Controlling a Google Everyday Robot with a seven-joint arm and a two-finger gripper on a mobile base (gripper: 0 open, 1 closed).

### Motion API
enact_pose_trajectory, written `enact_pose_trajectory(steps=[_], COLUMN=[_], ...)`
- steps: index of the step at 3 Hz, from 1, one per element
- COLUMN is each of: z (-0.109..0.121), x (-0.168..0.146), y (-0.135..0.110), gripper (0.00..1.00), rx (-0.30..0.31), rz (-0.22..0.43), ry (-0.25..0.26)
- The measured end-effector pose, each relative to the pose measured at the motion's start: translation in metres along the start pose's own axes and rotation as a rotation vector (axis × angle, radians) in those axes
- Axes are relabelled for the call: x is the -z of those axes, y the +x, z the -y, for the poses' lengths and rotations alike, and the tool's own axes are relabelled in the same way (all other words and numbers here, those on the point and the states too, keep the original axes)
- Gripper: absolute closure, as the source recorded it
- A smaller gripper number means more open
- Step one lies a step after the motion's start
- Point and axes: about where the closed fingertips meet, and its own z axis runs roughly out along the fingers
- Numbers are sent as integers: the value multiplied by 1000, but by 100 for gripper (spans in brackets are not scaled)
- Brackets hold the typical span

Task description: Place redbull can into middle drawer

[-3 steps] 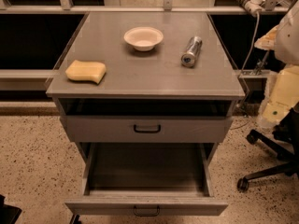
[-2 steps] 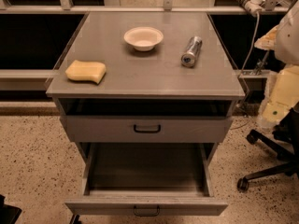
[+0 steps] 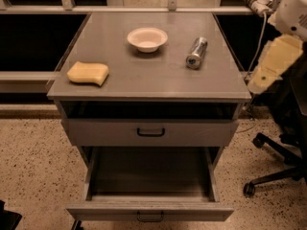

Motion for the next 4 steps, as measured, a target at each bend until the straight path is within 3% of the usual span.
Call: enact_pose_trajectory(steps=[1,2,3,4], z=[57,60,62,81], x=[-6,-3,-9,-35], y=[-15,-17,-22,-45], gripper=[0,0,0,0], rx=[-137,-157,-176,-318], rz=[4,11,71,234], ry=[103,113,96,41])
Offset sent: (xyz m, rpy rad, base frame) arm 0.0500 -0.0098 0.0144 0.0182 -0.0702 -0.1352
